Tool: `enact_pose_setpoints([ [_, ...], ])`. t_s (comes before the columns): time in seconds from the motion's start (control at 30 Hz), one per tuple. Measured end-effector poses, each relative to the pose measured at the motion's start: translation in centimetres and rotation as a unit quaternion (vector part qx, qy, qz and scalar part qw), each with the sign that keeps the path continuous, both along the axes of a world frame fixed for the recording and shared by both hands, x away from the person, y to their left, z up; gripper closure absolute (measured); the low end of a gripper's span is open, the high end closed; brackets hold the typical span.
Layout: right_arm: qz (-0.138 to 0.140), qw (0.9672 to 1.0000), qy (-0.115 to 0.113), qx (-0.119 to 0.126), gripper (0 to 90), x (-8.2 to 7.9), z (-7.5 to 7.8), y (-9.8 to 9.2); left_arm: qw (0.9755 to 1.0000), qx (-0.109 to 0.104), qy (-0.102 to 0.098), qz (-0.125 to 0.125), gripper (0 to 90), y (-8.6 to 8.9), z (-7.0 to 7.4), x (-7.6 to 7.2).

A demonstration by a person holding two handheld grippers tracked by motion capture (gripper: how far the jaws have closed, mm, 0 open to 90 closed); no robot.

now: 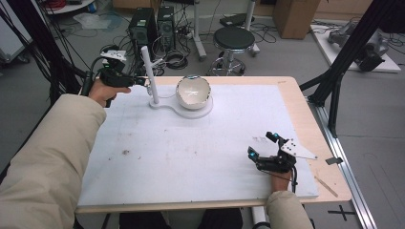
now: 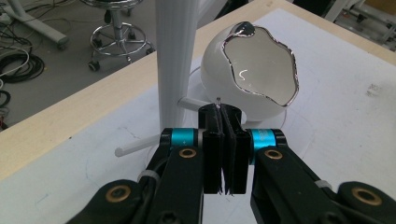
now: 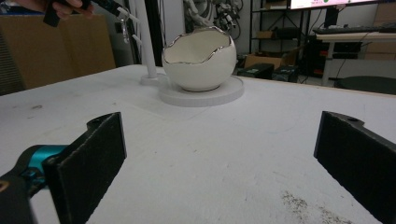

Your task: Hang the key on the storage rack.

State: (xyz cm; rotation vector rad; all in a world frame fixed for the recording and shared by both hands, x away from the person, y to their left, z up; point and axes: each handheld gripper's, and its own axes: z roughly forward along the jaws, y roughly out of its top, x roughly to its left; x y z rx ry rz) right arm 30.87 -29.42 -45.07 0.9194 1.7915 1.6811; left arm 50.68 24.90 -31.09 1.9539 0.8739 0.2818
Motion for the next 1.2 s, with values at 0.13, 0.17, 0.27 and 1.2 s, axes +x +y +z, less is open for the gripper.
enact_pose_setpoints([
  [0.13, 0.000, 1.0000, -0.001, 0.001, 1.2, 0.0, 0.0, 0.0, 0.9999, 0.000, -0.008, 0.013, 86.0, 0.2, 0.1, 0.0],
  [0.17, 0.000, 1.0000, 0.000, 0.001, 1.2, 0.0, 0.0, 0.0, 0.9998, -0.002, -0.010, 0.015, 84.3, 0.2, 0.1, 0.0],
  [0.27, 0.000, 1.0000, 0.001, 0.001, 1.3, 0.0, 0.0, 0.0, 0.9998, -0.001, -0.011, 0.019, 82.4, 0.4, 0.2, -0.1],
  [1.2, 0.000, 1.0000, 0.000, 0.000, 1.3, 0.0, 0.0, 0.0, 0.9880, -0.019, -0.140, 0.062, 1.7, 4.7, 1.9, -6.7],
])
